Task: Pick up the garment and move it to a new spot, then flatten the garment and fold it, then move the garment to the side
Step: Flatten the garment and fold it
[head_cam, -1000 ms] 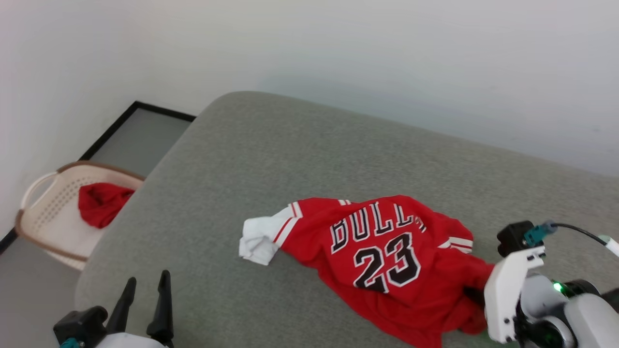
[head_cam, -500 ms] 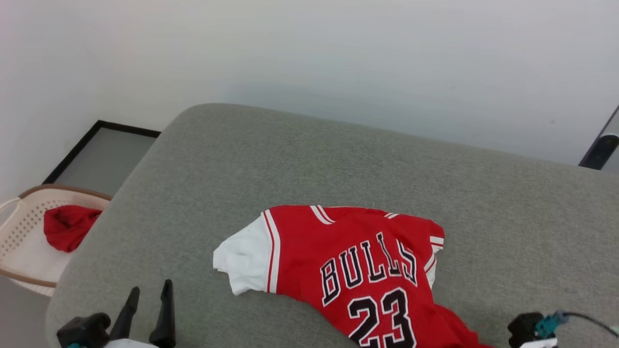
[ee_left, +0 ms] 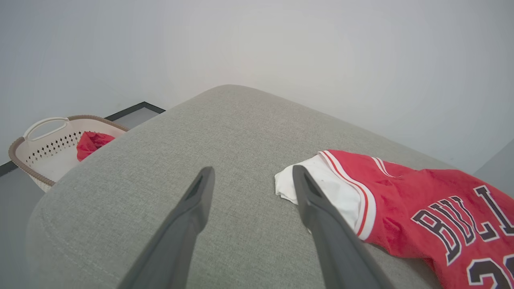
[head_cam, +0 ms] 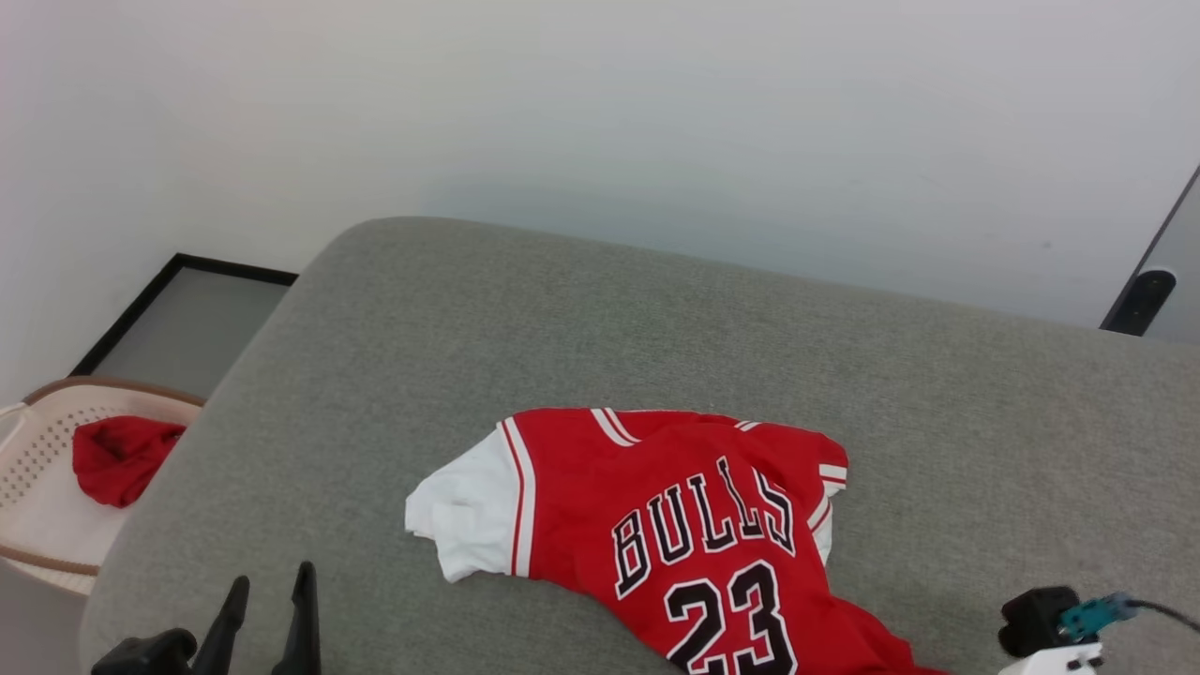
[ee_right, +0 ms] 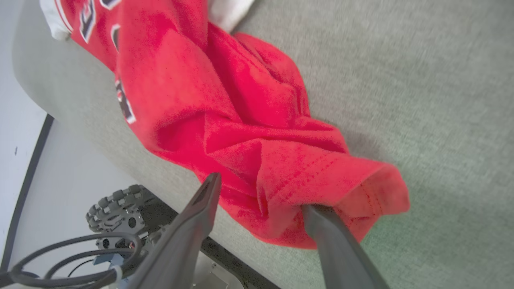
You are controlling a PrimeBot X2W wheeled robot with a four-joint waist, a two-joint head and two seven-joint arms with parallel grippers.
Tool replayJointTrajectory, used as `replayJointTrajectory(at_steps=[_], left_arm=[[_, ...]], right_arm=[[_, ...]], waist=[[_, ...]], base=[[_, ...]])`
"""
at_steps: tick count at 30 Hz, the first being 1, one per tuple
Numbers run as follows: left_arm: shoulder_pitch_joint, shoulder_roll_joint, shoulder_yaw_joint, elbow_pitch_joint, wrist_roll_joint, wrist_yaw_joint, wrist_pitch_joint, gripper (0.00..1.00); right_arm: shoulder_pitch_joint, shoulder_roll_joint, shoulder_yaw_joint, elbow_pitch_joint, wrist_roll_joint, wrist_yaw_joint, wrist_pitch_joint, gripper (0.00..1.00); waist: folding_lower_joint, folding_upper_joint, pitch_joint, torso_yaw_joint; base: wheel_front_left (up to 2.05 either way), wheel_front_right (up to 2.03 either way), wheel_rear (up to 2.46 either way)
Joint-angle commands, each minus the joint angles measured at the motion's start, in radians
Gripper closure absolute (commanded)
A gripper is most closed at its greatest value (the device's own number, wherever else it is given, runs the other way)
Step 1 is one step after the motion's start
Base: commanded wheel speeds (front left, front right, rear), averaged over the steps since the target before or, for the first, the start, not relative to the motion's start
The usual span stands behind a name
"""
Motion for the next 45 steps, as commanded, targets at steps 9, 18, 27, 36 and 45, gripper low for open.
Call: replayJointTrajectory(at_steps=[9, 18, 27, 36, 45], left_arm=[[-0.009, 0.027, -0.03, -0.012, 0.082, -0.032, -0.008, 0.0], [-0.028, -0.012, 0.007, -0.056, 0.165, -0.05, -0.008, 0.0], [-0.051, -0.106, 0.054, -0.069, 0.222, -0.1, -0.008, 0.0], [-0.087, -0.173, 0.08, -0.043, 0.259, -0.139, -0.008, 0.0], [-0.08, -0.198, 0.113, -0.021, 0.275, -0.152, -0.008, 0.0]], right_arm=[[-0.086, 0.002, -0.056, -0.054, -0.012, -0.001, -0.035, 0.0], [-0.221, -0.011, -0.051, 0.083, -0.043, -0.001, -0.074, 0.0], [-0.333, -0.044, -0.045, 0.211, -0.062, -0.001, -0.017, 0.0], [-0.407, -0.042, -0.015, 0.321, -0.083, -0.001, -0.006, 0.0], [-0.403, -0.065, 0.014, 0.317, -0.043, -0.001, 0.067, 0.0]], waist=[[0.0, 0.0, 0.002, 0.057], [0.0, 0.0, 0.026, 0.141], [0.0, 0.0, 0.088, 0.216], [0.0, 0.0, 0.135, 0.255], [0.0, 0.0, 0.134, 0.241]], base=[[0.0, 0.0, 0.0], [0.0, 0.0, 0.0], [0.0, 0.0, 0.0], [0.0, 0.0, 0.0], [0.0, 0.0, 0.0]])
